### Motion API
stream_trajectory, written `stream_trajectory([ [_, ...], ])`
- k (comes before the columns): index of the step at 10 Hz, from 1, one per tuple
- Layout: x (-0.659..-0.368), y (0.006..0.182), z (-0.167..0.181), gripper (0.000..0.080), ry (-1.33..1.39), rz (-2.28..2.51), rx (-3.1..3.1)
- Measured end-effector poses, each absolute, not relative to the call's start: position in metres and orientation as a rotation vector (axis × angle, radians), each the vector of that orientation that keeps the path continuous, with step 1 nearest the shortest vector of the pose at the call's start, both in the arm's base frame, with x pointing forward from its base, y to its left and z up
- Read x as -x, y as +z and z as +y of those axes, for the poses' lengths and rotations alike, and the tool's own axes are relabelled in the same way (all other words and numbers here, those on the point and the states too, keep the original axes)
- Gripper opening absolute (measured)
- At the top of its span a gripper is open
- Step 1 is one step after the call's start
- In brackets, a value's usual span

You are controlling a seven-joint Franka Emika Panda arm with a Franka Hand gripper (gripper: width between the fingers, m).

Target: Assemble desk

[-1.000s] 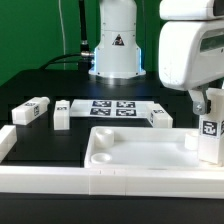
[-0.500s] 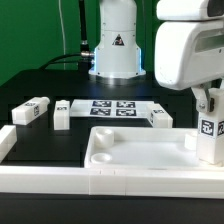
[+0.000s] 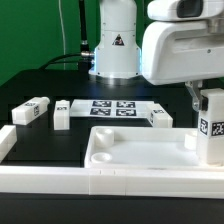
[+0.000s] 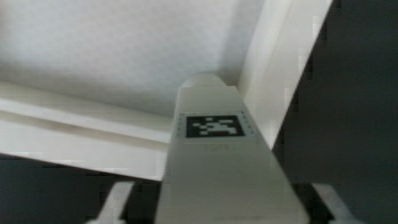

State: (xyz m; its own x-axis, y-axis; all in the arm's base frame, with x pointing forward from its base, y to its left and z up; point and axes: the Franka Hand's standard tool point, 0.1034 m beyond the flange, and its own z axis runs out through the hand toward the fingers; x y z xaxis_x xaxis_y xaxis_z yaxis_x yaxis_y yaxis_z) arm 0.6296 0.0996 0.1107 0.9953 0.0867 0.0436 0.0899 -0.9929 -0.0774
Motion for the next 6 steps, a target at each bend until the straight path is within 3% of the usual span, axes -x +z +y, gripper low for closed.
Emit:
stream_trajectory([
  [6,-0.6300,0.1102,0.0997,0.0290,-0.035,0.576,2.987],
])
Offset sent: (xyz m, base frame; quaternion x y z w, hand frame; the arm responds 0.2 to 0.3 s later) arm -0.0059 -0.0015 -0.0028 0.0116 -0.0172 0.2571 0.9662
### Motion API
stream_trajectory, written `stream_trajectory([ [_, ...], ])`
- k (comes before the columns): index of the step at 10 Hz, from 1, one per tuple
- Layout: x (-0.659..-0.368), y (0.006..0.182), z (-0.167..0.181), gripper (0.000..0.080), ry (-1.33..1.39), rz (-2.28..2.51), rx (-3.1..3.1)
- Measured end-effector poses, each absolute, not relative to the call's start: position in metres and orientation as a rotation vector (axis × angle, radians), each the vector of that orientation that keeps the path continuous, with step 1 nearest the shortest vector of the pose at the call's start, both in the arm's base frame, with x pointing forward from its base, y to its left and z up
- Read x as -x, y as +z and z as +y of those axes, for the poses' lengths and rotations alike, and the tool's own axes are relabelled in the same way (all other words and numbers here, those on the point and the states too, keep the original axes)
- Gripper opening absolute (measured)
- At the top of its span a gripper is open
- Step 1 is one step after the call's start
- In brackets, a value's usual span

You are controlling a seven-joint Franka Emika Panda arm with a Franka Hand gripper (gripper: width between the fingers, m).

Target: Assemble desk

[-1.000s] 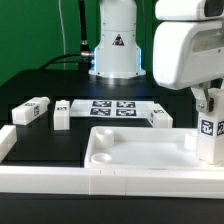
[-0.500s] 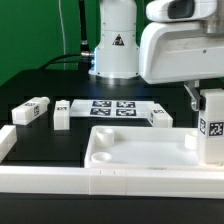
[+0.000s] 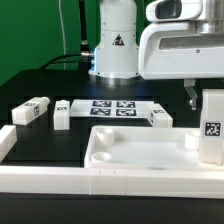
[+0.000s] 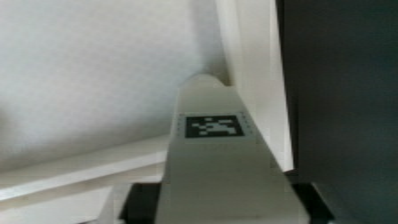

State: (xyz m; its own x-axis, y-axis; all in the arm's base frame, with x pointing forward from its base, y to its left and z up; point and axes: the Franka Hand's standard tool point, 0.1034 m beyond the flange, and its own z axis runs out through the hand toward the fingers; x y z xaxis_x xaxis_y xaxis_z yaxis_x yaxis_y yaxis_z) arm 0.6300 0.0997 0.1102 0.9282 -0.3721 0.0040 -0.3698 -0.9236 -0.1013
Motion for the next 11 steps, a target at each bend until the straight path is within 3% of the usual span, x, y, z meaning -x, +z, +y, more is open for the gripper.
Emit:
stream_trajectory([
  [5,-0.6291,0.1096,0.1015,0.0290,0.002,1.092,2.830],
  [6,-0.6290,0.1096,0.1029,0.0366,0.006,1.105,2.820],
  [7,-0.6289,0.1096,0.1030,0.0366,0.004,1.064,2.835],
  [8,-0.6290,0.1097,0.1030,0.0547,0.001,1.010,2.855],
  [9,-0.6290,0.1098,0.1030,0.0628,-0.002,0.964,2.871],
  [11,-0.6285,0.1098,0.1058,0.0643,-0.023,0.652,2.965],
])
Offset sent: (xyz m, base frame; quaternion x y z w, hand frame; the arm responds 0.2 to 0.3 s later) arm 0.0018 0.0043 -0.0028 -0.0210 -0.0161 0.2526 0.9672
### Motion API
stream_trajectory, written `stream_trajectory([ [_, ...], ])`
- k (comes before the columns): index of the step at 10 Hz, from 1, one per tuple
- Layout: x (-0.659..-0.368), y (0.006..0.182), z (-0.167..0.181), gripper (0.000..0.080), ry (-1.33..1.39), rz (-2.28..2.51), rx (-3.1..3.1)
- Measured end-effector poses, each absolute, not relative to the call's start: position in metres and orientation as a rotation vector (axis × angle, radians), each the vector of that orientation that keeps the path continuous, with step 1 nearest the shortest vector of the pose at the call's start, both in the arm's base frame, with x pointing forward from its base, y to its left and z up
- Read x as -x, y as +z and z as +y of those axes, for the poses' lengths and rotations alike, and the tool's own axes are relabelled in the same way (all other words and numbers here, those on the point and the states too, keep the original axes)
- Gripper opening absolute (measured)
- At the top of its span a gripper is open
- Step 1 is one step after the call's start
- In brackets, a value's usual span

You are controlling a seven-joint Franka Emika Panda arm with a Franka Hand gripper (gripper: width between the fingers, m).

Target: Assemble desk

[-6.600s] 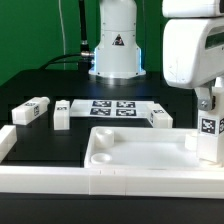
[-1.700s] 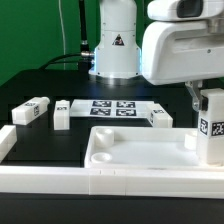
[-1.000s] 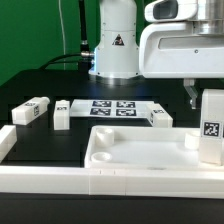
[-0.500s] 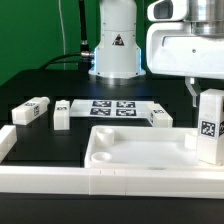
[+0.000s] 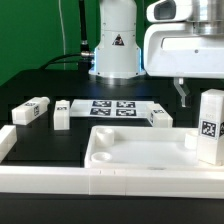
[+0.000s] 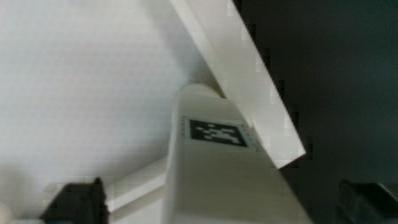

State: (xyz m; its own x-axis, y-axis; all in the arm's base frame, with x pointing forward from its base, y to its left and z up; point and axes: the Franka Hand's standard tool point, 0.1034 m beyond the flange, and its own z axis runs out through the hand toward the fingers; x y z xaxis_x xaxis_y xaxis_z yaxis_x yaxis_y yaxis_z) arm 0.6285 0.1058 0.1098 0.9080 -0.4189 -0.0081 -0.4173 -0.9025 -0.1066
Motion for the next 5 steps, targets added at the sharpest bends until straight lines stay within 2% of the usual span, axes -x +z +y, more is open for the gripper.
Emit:
stream_trajectory([
  [5,-0.6281,0.1093,0.1078,0.0648,-0.058,0.005,3.043],
])
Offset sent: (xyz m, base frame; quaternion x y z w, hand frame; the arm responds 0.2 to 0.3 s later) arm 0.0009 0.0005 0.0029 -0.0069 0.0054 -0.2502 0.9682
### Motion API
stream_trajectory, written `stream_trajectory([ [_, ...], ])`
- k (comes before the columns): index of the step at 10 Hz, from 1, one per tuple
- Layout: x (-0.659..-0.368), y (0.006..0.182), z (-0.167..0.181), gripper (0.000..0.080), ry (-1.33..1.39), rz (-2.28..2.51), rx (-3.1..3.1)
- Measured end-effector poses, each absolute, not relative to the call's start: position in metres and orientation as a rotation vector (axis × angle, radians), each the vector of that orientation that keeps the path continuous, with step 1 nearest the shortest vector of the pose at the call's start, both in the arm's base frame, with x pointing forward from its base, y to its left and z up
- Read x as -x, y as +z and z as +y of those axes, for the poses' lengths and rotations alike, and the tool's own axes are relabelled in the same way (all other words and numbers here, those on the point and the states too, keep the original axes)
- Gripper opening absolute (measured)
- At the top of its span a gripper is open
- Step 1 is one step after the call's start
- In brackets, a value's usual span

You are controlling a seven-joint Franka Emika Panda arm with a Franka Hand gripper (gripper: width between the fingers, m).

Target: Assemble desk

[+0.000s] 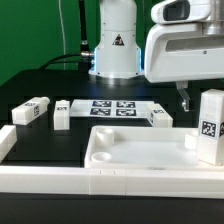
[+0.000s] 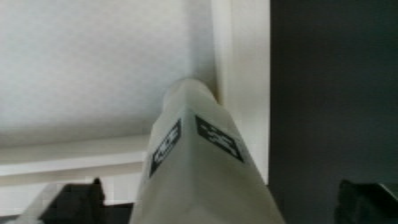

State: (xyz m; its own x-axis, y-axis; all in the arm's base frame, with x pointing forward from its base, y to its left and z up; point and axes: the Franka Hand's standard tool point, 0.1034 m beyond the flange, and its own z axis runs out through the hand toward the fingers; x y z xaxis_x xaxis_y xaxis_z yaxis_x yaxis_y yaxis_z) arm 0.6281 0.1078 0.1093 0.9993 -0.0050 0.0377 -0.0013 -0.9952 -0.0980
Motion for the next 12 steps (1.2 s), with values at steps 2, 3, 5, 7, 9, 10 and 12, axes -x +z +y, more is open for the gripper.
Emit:
stream_trajectory([
  [2,-0.6281,0.1077,0.1074,0.0648,-0.074,-0.317,3.040],
  [3,-0.6283,0.1077,0.1074,0.0648,-0.079,-0.426,3.030],
  [5,-0.6296,0.1087,0.1061,0.0648,-0.091,-0.703,2.992],
  [7,-0.6297,0.1087,0.1052,0.0648,-0.098,-0.896,2.944],
  [9,-0.6295,0.1084,0.1049,0.0621,-0.098,-0.928,2.934],
  [10,-0.6294,0.1083,0.1048,0.0450,-0.098,-0.928,2.934],
  [12,-0.6295,0.1082,0.1043,0.0288,-0.098,-0.927,2.935],
])
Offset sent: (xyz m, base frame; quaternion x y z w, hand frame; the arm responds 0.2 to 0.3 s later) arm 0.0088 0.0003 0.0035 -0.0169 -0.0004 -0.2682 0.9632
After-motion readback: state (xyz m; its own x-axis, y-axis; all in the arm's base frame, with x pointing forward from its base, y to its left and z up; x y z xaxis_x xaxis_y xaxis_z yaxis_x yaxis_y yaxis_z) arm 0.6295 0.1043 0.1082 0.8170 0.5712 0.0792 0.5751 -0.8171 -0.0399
